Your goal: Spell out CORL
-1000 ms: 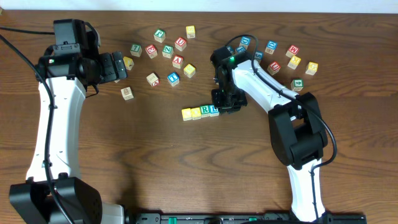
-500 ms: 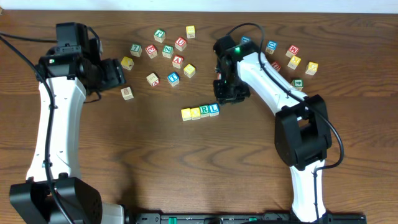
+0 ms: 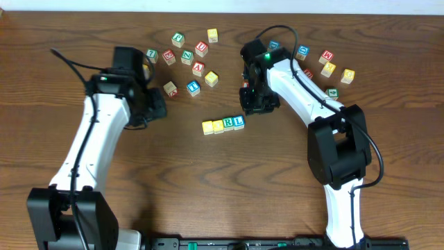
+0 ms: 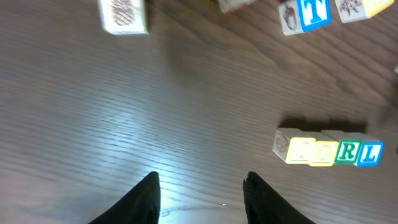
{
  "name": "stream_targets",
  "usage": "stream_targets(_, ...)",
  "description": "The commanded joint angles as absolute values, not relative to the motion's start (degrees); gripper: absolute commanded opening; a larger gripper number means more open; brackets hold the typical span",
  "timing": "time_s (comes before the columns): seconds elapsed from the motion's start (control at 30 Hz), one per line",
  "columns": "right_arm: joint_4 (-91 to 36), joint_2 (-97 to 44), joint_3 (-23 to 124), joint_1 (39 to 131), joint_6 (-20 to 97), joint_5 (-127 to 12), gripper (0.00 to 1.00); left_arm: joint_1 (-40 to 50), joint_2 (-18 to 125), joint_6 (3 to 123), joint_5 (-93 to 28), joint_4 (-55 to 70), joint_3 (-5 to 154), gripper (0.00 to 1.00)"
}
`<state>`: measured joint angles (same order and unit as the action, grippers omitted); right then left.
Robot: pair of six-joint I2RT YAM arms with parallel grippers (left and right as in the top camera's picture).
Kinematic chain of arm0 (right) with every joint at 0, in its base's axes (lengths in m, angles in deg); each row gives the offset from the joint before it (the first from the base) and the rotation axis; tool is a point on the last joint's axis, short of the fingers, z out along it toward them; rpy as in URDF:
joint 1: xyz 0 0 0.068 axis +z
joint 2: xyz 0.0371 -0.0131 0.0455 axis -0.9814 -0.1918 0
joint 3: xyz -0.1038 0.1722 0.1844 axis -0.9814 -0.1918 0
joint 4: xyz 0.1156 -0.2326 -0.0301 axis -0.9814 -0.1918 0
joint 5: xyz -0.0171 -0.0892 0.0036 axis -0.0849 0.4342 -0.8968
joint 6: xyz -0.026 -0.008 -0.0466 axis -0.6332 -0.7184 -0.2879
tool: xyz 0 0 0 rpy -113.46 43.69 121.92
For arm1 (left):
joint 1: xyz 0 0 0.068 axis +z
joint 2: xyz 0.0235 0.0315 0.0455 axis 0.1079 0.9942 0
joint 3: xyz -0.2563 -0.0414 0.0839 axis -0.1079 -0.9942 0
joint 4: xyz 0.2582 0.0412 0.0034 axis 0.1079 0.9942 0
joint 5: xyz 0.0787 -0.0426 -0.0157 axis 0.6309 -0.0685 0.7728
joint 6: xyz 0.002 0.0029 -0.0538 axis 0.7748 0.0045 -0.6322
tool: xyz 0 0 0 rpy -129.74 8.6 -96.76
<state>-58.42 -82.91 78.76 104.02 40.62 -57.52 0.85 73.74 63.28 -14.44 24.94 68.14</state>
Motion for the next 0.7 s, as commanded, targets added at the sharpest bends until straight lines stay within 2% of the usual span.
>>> stream_targets(0.0, -57.26, -81.42, 76.21, 103.74, 40.67, -57.56, 0.3, -1.31, 74.25, 60.98, -14.94, 23.91, 66.78, 0.4)
stream_targets(0.03, -56.58, -81.42, 75.44, 103.74, 40.67, -57.63, 0.3, -1.97, 74.46, 60.41, -14.92, 23.62, 66.52, 0.37)
stream_targets(0.4, -54.24, -81.42, 73.93, 103.78, 40.64, -58.57, 0.31, -7.96, 80.83, 57.31, -14.94, 21.4, 66.02, 0.33)
stream_targets(0.67, -51.73, -81.42, 72.05, 103.78, 41.32, -58.57, 0.34, -8.52, 81.85, 56.9, -14.94, 20.89, 65.87, 0.31)
